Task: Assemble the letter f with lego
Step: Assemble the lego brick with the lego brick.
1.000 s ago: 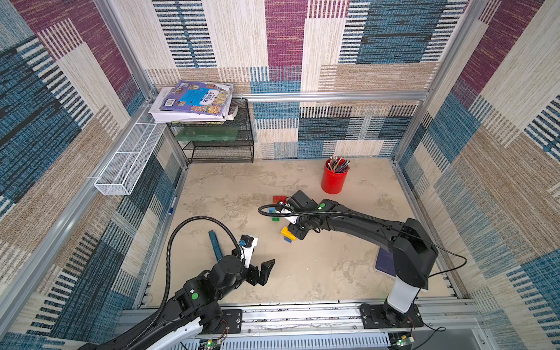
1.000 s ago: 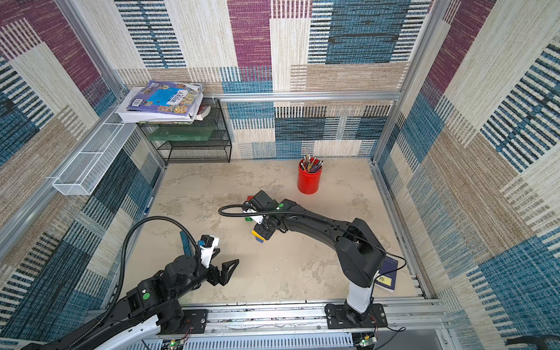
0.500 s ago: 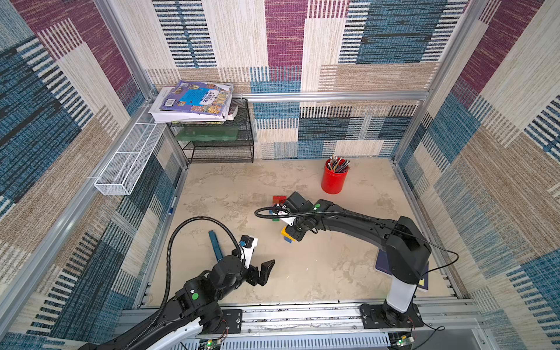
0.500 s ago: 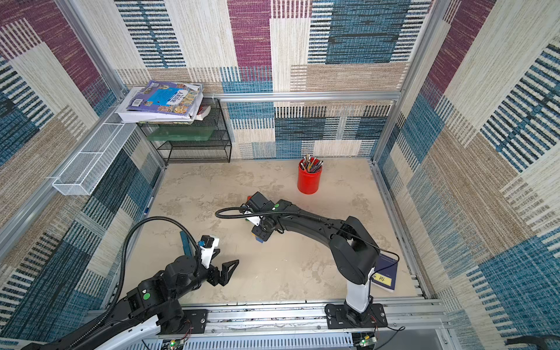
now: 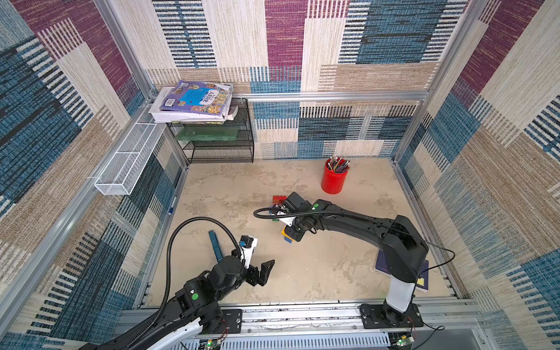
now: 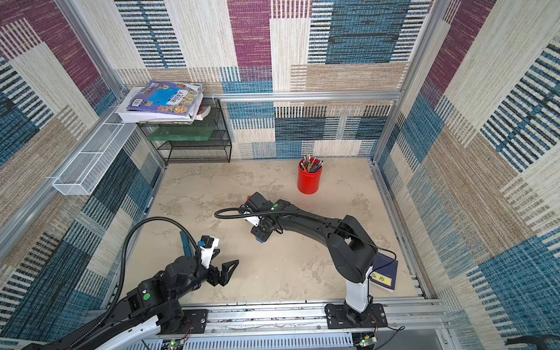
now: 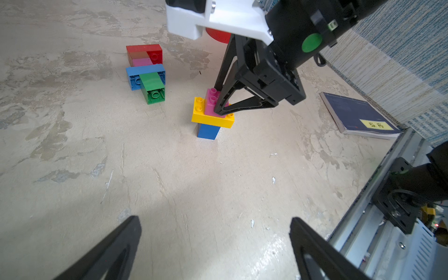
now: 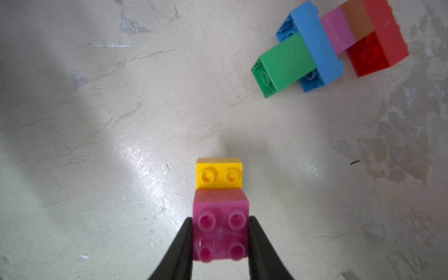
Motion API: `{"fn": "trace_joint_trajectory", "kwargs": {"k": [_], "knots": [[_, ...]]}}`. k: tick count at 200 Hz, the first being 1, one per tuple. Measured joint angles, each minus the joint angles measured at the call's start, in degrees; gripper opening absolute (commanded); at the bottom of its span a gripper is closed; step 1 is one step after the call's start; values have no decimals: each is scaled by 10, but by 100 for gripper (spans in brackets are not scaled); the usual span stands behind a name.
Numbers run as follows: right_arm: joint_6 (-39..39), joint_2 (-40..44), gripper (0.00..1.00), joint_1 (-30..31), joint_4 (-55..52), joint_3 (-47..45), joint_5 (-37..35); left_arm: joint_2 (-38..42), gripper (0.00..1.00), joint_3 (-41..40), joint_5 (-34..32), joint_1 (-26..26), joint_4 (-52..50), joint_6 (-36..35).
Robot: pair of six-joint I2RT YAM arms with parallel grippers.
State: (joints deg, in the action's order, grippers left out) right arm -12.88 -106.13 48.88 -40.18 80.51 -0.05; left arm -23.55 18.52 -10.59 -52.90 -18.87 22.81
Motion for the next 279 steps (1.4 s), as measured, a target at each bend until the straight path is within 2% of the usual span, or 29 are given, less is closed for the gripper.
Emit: {"fn": "trace_joint_trajectory", "kwargs": {"k": [121, 152, 204, 279], "knots": [[0, -21, 26, -1, 33, -7, 1, 12, 99, -1, 0, 0, -1, 2], [0, -20, 39, -2, 33, -5, 4, 12, 99, -1, 0, 0, -1, 2], [0, -15, 50, -2, -12, 5, 9, 13, 99, -2, -1, 0, -1, 8], [1, 44, 51, -6, 6, 1, -6, 14, 99, -2, -8, 0, -2, 10]]}}
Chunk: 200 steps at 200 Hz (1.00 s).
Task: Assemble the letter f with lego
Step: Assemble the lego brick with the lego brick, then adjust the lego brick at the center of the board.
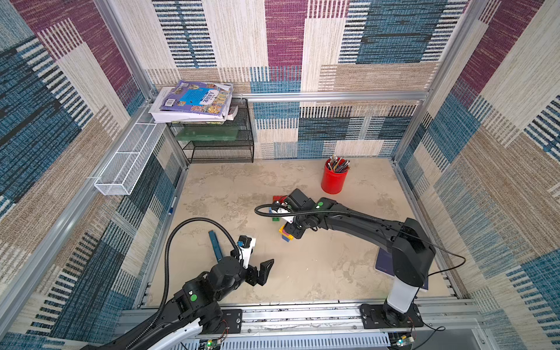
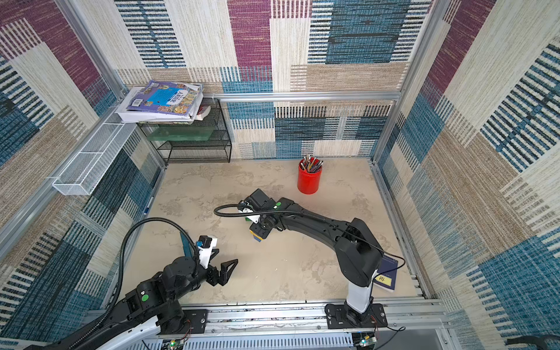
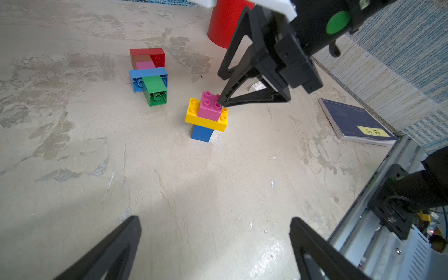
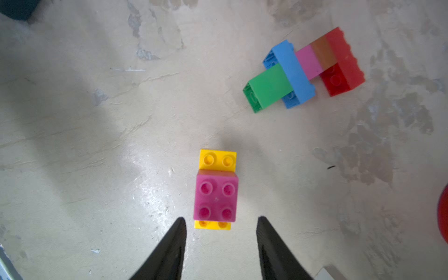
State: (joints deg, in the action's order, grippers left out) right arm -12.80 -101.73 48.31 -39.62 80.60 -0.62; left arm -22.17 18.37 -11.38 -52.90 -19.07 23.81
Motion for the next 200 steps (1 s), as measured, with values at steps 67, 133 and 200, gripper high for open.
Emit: {"fn": "trace_joint_trajectory", "kwargs": {"k": [67, 133, 200], "knots": [[78, 78, 51, -92, 42, -86, -57, 0, 99, 0, -3, 0, 0, 0], [163, 90, 52, -206, 38, -162, -135, 0, 99, 0, -2, 0, 0, 0], [190, 35, 52, -253, 21, -157, -166, 0, 99, 6, -2, 0, 0, 0]]}}
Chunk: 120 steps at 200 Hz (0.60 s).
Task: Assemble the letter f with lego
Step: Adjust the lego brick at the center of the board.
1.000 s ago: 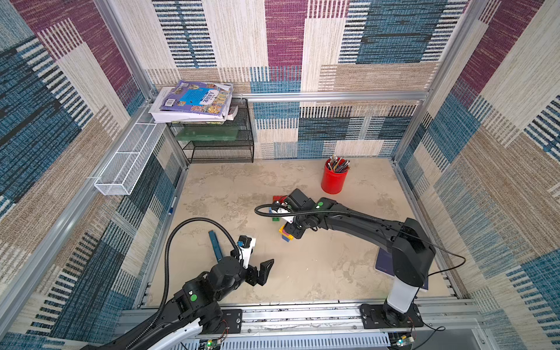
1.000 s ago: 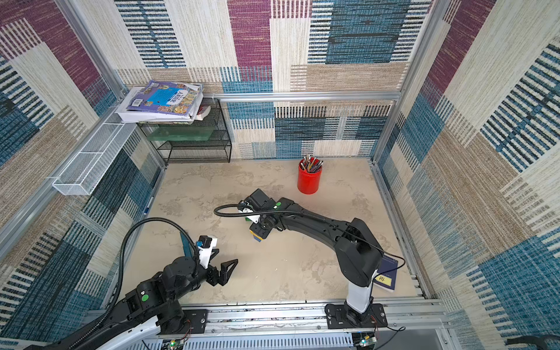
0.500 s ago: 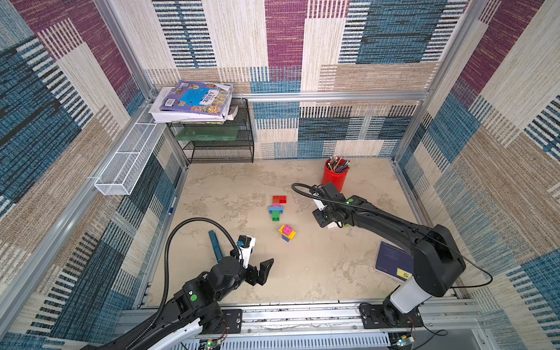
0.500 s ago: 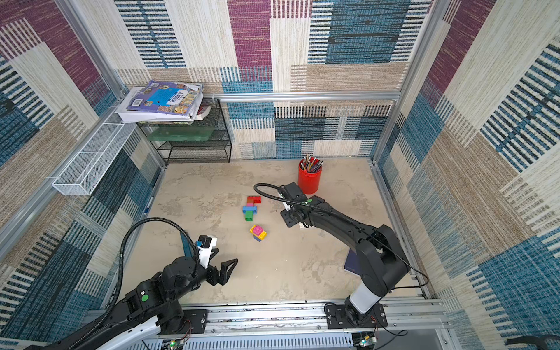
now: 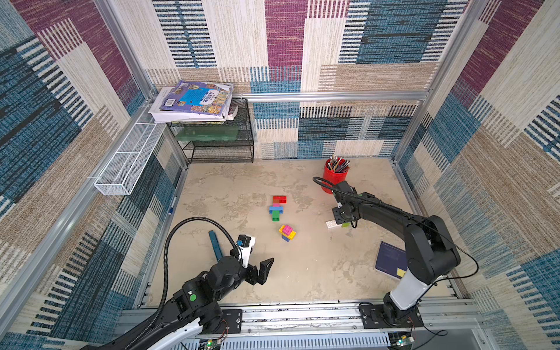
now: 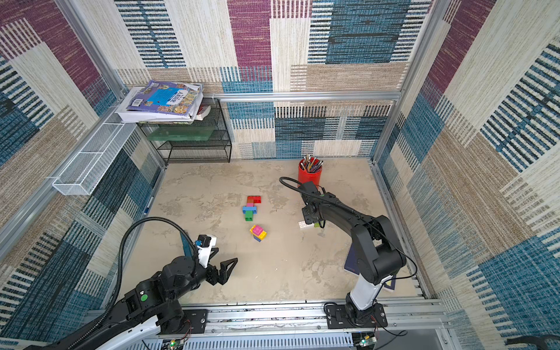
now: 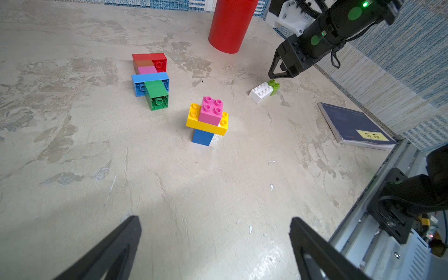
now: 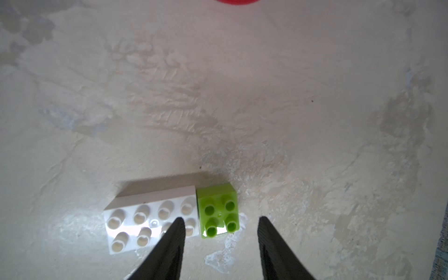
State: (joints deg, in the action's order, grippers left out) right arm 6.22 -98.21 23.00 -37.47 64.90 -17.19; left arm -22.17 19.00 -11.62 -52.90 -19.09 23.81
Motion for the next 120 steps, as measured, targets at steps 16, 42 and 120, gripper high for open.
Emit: {"fn": "trace_joint_trajectory", "kwargs": {"k": [16, 42, 120], "knots": [[4, -14, 52, -3, -3, 3, -4, 0, 99, 0, 0, 0, 0, 0], [8, -26, 51, -6, -5, 4, -9, 0, 99, 0, 0, 0, 0, 0], [10, -30, 44, -19, -10, 4, -2, 0, 99, 0, 0, 0, -1, 0]]}}
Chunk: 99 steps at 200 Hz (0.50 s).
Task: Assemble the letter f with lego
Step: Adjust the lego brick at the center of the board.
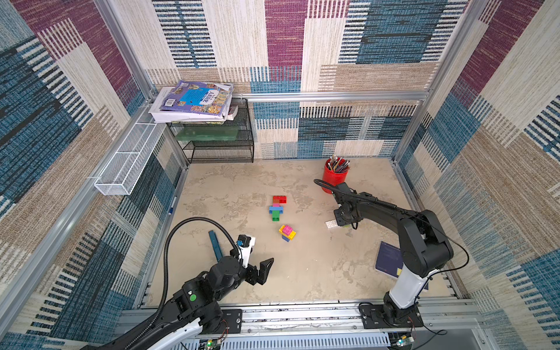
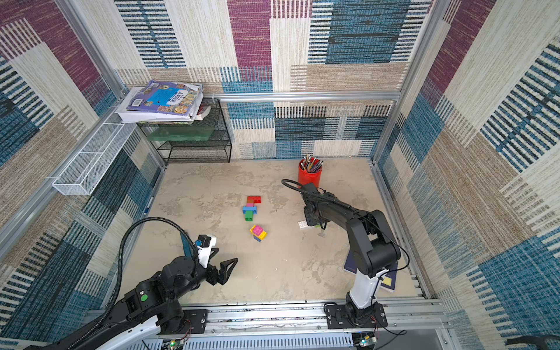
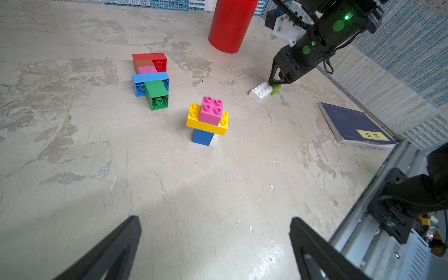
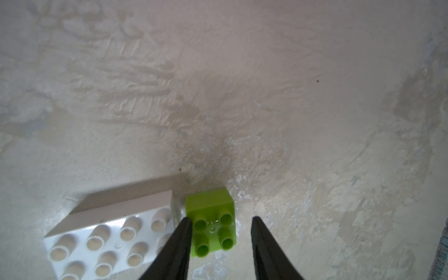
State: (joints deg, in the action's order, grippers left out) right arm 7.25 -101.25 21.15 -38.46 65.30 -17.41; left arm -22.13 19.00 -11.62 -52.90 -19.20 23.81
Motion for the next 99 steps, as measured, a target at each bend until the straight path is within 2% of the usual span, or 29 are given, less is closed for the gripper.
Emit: {"fn": "trace_joint_trajectory", "kwargs": {"k": [65, 99], "knots": [[0, -9, 45, -1, -1, 0, 17, 5, 99, 0, 0, 0, -10, 0], [0, -14, 42, -1, -1, 0, 19, 8, 99, -1, 0, 0, -12, 0]]}}
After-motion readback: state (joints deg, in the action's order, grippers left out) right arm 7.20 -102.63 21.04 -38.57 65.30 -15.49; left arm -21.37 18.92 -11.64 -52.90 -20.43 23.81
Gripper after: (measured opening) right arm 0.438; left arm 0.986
